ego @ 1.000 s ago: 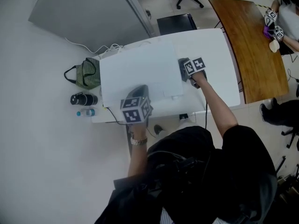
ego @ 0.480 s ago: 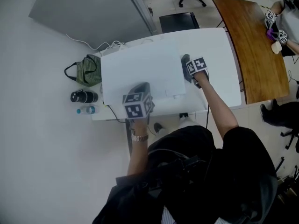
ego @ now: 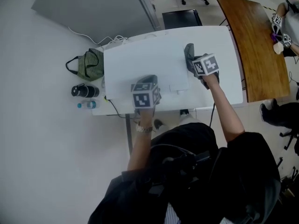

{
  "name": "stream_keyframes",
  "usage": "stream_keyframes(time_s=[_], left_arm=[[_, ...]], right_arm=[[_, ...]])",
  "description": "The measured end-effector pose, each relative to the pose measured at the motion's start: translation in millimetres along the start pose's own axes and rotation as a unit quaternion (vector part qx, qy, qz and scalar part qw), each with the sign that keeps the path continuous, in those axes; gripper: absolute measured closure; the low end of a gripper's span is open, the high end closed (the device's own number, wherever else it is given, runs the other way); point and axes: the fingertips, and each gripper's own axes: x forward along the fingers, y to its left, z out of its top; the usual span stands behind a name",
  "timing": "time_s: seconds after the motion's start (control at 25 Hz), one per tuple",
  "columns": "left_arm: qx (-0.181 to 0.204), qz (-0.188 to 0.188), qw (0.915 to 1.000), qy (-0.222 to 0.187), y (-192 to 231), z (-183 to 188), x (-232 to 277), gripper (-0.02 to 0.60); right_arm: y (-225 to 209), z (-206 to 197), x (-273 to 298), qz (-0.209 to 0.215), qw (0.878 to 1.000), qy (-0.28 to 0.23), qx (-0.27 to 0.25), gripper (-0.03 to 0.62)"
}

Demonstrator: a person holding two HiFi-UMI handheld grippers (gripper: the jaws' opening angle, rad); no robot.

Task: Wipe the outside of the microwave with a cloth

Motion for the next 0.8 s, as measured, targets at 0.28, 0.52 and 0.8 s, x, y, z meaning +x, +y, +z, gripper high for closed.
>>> stream_keyframes(time_s=[0.28,0.52,0.8], left_arm=[[-0.007,0.005,1.0000,-0.001,7.8,-8.9,-5.2,0.588],[-0.010,0.009,0.9999,0.002,10.1,-14.7,-11.6,0.588],[-0.008,0.004,1.0000,0.004,6.6,-19.8,-12.8,0.588]], right_arm=[[-5.8,-38.5,29.3,-0.012,0.999,0.023,0.018,0.574],[-14.3,-96.2,69.2,0.017,0.995,0.068,0.073,0.574],[-26.2,-128.6,103.5,0.044,0.984,0.064,0.161,0.574]])
